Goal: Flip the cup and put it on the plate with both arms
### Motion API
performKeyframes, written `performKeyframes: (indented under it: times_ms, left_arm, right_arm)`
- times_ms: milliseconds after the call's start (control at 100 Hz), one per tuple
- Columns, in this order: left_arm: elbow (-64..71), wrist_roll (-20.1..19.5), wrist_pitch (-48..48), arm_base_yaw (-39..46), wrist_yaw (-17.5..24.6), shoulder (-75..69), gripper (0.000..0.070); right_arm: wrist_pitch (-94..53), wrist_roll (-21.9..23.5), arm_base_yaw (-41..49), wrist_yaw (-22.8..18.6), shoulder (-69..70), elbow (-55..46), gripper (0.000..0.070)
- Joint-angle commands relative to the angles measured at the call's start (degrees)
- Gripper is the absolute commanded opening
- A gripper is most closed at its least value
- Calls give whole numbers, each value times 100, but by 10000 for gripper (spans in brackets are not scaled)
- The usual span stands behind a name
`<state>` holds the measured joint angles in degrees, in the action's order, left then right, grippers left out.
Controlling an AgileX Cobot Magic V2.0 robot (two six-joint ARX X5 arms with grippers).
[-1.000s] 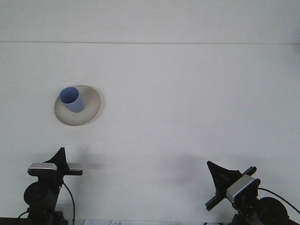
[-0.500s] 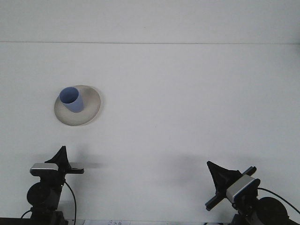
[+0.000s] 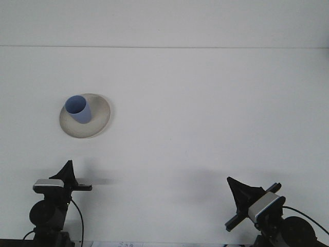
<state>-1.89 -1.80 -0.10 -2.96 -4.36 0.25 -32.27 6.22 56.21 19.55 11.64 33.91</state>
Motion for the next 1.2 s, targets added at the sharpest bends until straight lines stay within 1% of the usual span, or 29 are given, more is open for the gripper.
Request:
performKeyframes:
  times_ms: [0, 80, 100, 130, 190, 240, 290, 320, 460, 540, 590, 760, 880, 1000, 1190]
  left_arm:
    - [109, 55, 61, -4, -17, -9, 15]
    - [109, 55, 59, -4, -17, -9, 15]
    - [109, 55, 61, -4, -17, -9, 15]
    - [109, 55, 59, -4, -17, -9, 15]
    - [109, 55, 59, -4, -17, -9, 15]
    - [109, 55, 61, -4, -17, -9, 15]
    - [109, 55, 61, -4, -17, -9, 15]
    - [109, 55, 61, -4, -17, -9, 15]
    - [109, 55, 61, -4, -17, -9, 15]
    - [109, 55, 59, -4, -17, -9, 15]
    - [109, 55, 61, -4, -17, -9, 15]
    - [109, 55, 61, -4, -17, -7, 15]
    - [109, 55, 59, -4, -17, -7, 15]
    - [109, 55, 57, -4, -17, -7, 15]
    - [109, 55, 57, -4, -17, -7, 15]
  right_arm:
    - [57, -4, 63, -2, 2, 20, 5]
    - [61, -57, 13, 0, 2, 20, 5]
    - [66, -214, -44, 28, 2, 20, 5]
    - [68, -315, -173, 17, 2, 17, 5]
    - [105, -328, -608, -81, 2, -37, 5]
    - [310, -350, -1143, -247, -24, -190, 5]
    - [599, -398, -1821, -522, -109, -448, 5]
    - [798, -442, -2256, -761, -175, -647, 5]
    - [1836, -476, -4214, -2155, -673, -1873, 5]
    - [2212, -448, -4970, -2708, -984, -2500, 5]
    - [2304, -448, -5248, -2870, -1128, -2767, 5]
    - [2516, -494, -5622, -2741, -1156, -3322, 5]
    - [2621, -588, -5672, -2677, -1156, -3320, 5]
    - [2568, -446, -5670, -2717, -1156, -3320, 5]
    - [2627, -452, -5659, -2702, -1156, -3318, 5]
